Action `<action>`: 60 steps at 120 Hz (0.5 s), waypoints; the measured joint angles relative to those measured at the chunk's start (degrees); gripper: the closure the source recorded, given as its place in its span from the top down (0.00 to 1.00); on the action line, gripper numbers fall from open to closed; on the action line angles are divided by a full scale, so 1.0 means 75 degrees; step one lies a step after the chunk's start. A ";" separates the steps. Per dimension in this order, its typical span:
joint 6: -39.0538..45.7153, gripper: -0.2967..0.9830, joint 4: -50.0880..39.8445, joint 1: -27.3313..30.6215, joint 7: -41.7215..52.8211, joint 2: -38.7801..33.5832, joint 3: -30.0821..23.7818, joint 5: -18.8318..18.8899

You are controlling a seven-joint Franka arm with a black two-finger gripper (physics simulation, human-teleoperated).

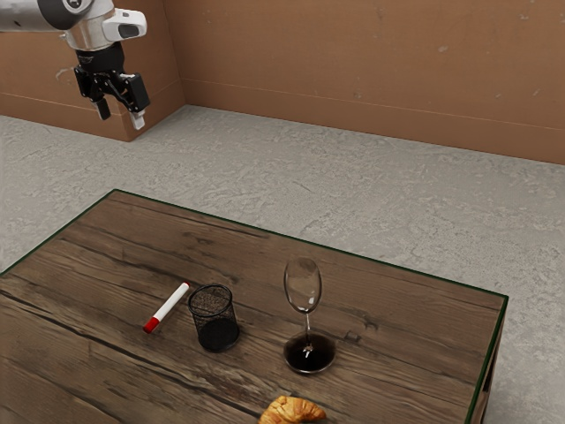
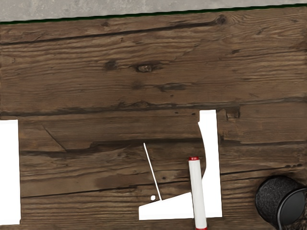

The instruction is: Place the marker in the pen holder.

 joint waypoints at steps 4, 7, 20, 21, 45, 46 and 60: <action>0.0000 0.75 0.0000 0.0001 -0.0002 0.0002 -0.0003 0.0000; -0.0002 0.75 0.0000 0.0026 -0.0005 0.0002 -0.0011 -0.0030; -0.0006 0.75 0.0000 0.0147 -0.0019 0.0000 -0.0049 -0.0123; -0.0006 0.75 0.0000 0.0147 -0.0019 -0.0001 -0.0046 -0.0128; 0.0067 0.75 0.0035 0.0137 -0.0034 0.0505 -0.0149 -0.0210; 0.0080 0.75 0.0037 0.0105 -0.0035 0.0607 -0.0157 -0.0196; 0.0542 0.75 -0.0883 -0.0139 -0.0035 0.1177 -0.0178 -0.0052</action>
